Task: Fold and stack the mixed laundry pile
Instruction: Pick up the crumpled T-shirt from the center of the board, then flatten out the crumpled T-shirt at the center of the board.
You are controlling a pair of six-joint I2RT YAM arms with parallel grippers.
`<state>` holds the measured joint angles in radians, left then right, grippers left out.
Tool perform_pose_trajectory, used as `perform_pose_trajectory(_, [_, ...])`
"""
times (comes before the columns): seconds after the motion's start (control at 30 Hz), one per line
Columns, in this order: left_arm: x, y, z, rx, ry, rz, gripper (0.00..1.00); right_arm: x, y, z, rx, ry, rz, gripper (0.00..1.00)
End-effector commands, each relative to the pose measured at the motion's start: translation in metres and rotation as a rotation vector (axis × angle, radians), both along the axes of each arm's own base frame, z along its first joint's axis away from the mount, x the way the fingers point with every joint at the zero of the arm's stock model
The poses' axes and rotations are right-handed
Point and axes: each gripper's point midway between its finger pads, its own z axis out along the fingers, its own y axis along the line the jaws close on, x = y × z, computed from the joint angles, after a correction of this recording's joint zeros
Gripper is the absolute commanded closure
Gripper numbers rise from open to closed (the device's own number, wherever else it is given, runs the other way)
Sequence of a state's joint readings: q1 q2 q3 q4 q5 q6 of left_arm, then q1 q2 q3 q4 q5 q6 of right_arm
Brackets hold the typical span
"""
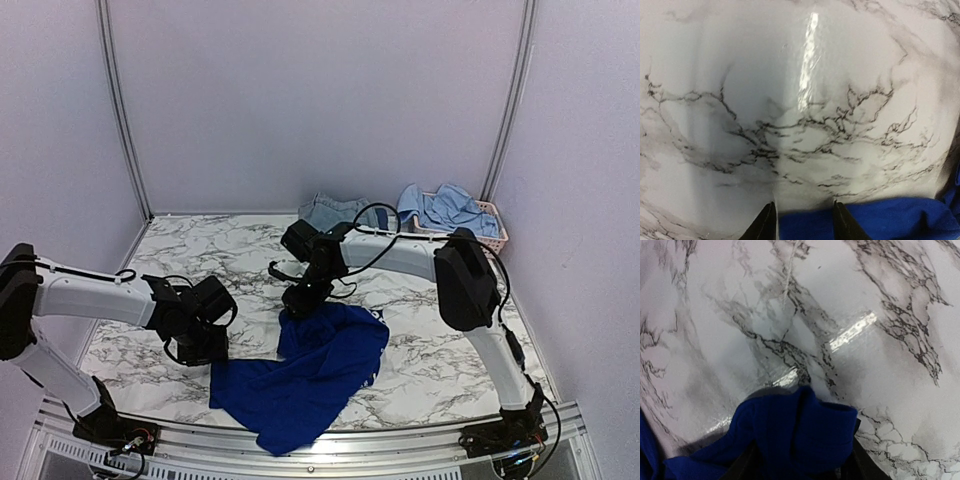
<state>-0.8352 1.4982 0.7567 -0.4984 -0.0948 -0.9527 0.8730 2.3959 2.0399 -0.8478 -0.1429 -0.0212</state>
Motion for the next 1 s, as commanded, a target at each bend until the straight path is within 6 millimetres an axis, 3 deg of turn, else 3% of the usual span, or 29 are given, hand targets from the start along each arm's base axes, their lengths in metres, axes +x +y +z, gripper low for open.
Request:
perform_pose_trajectory(0.0, [-0.001, -0.003, -0.018, -0.047, 0.044, 0.002, 0.68, 0.003, 0.003, 0.031, 0.019, -0.043, 0.007, 0.65])
perform_pose_trajectory(0.1, [0.006, -0.008, -0.013, -0.094, 0.017, -0.008, 0.85, 0.012, 0.001, 0.075, 0.106, -0.073, -0.026, 0.90])
perform_pose_trajectory(0.13, [0.011, -0.009, -0.010, -0.100, 0.005, -0.017, 0.95, 0.016, -0.001, 0.090, 0.137, -0.079, -0.050, 0.96])
perform_pose_trajectory(0.17, [0.015, -0.008, -0.006, -0.105, -0.008, -0.020, 1.00, 0.020, -0.004, 0.104, 0.166, -0.083, -0.077, 0.99])
perform_pose_trajectory(0.23, [0.025, -0.005, 0.004, -0.124, -0.039, -0.011, 1.00, 0.026, -0.015, 0.132, 0.220, -0.100, -0.119, 1.00])
perform_pose_trajectory(0.27, [0.041, 0.000, 0.028, -0.149, -0.110, 0.001, 1.00, 0.031, -0.033, 0.161, 0.277, -0.124, -0.169, 1.00])
perform_pose_trajectory(0.3, [0.047, 0.003, 0.041, -0.154, -0.146, 0.006, 1.00, 0.032, -0.041, 0.162, 0.281, -0.124, -0.194, 1.00])
perform_pose_trajectory(0.4, [0.068, 0.014, 0.087, -0.159, -0.267, 0.018, 1.00, 0.038, -0.081, 0.206, 0.363, -0.182, -0.296, 1.00])
perform_pose_trajectory(0.53, [0.093, 0.023, 0.172, -0.195, -0.467, 0.021, 1.00, 0.039, -0.135, 0.264, 0.515, -0.268, -0.432, 1.00])
perform_pose_trajectory(0.63, [0.103, 0.025, 0.237, -0.236, -0.606, 0.008, 1.00, 0.033, -0.178, 0.311, 0.636, -0.360, -0.537, 1.00])
perform_pose_trajectory(0.77, [0.100, 0.026, 0.318, -0.311, -0.778, -0.022, 1.00, 0.008, -0.219, 0.368, 0.784, -0.478, -0.624, 1.00])
perform_pose_trajectory(0.87, [0.089, 0.034, 0.365, -0.354, -0.884, -0.039, 1.00, -0.021, -0.238, 0.391, 0.852, -0.500, -0.653, 1.00])
perform_pose_trajectory(0.97, [0.076, 0.040, 0.386, -0.384, -0.917, -0.044, 1.00, -0.045, -0.264, 0.381, 0.811, -0.467, -0.750, 0.99])
